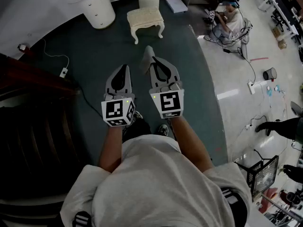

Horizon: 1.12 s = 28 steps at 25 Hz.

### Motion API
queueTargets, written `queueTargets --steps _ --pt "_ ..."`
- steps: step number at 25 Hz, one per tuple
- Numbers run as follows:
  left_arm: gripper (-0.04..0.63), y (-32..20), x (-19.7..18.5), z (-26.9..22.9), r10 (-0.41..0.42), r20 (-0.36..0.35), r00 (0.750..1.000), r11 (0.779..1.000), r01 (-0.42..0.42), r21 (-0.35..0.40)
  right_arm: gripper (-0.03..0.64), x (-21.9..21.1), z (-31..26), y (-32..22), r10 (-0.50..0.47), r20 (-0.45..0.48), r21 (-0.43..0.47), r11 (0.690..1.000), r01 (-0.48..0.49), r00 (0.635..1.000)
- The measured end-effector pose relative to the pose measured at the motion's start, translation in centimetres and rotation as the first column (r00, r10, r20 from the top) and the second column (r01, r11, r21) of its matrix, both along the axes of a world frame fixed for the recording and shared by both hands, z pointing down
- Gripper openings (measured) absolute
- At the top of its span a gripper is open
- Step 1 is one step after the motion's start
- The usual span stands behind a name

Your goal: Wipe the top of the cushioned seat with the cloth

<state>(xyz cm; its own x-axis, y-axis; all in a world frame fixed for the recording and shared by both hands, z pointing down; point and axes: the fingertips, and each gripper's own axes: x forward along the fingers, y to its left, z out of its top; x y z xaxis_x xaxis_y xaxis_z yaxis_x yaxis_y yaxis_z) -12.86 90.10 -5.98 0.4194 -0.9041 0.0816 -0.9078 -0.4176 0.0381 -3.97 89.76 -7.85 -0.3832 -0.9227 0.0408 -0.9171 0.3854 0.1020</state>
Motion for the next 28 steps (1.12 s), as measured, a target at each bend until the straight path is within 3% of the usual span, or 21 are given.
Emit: queueTargets --steps 4,15,22,28 --pt "0.0 -3.0 -1.2 0.0 0.05 0.04 0.998 0.999 -0.051 0.006 0.014 -1.7 -0.1 -3.3 0.02 -0.014 0.008 1.0 -0.02 1.0" --pt "0.002 -9.9 -4.7 3.2 0.206 0.069 0.976 0.975 -0.2 -0.093 0.014 -5.6 2.3 -10.6 0.049 -0.15 -0.032 0.998 -0.055 0.988" --pt "0.003 -13.2 -7.6 3.6 0.229 0.09 0.969 0.972 -0.223 -0.069 0.014 -8.0 4.2 -13.6 0.077 -0.165 -0.069 0.994 -0.089 0.983" --pt "0.003 -15.5 -7.8 6.2 0.262 0.11 0.959 0.961 -0.248 -0.125 0.014 -8.1 6.5 -16.3 0.069 -0.197 -0.093 0.992 -0.089 0.978"
